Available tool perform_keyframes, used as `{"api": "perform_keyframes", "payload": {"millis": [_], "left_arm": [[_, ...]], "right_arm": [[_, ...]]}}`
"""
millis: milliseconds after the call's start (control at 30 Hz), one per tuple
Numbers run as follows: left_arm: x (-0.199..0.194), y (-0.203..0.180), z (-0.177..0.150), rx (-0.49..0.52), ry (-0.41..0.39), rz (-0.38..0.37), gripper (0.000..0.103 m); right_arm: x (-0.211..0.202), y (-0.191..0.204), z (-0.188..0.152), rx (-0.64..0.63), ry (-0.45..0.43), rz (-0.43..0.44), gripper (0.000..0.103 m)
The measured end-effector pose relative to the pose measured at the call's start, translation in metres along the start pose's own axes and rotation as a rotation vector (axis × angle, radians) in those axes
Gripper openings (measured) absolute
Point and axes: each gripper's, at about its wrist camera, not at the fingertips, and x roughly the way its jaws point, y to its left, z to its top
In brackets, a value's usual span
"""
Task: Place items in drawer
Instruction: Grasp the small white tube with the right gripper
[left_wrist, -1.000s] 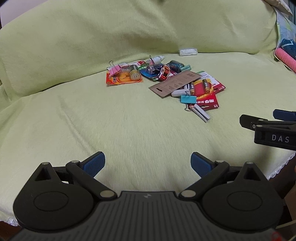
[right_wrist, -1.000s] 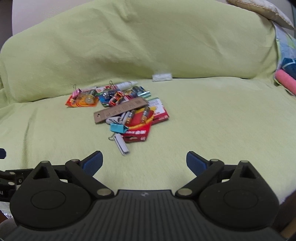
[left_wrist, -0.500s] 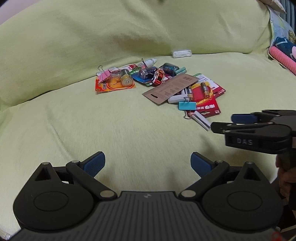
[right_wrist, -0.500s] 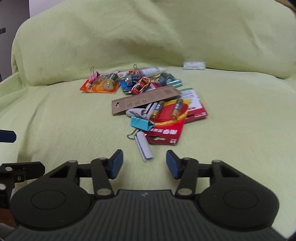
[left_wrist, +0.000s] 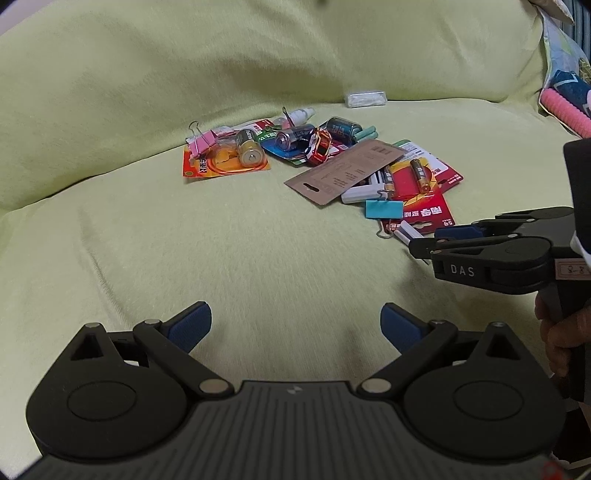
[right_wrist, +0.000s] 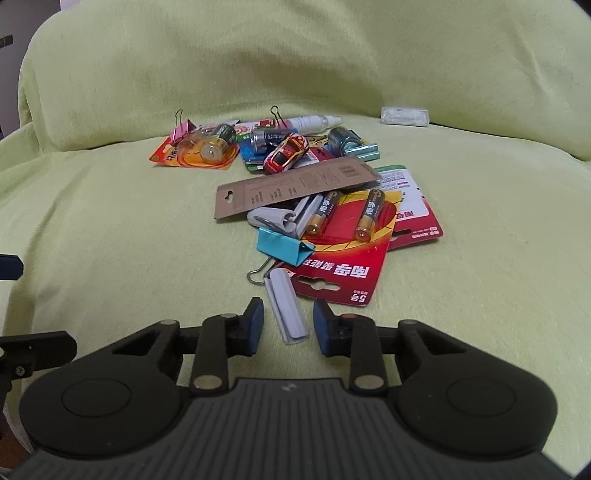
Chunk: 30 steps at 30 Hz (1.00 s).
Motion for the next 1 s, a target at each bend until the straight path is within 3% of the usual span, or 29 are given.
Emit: {"api": "perform_keyframes", "payload": {"millis": [333,533,1000], "left_arm": [[0.002,-0.001,0.002,-0.003,0.004,-0.008,0.099],[-0.002,0.001,0.001,-0.015,-0.003,-0.008,0.099],[-0.005,0.004,-0.003,-0.024,0.011,-0.023,0.099]], "right_arm": [[0.012,-0.012,0.004,0.092,0.053,0.062,0.015],[0.001,-0.007,0.006,0.146,0.125,0.125,0.014],[-0.007,-0.005,-0.005,0.225,0.139,0.121,0.014]]}}
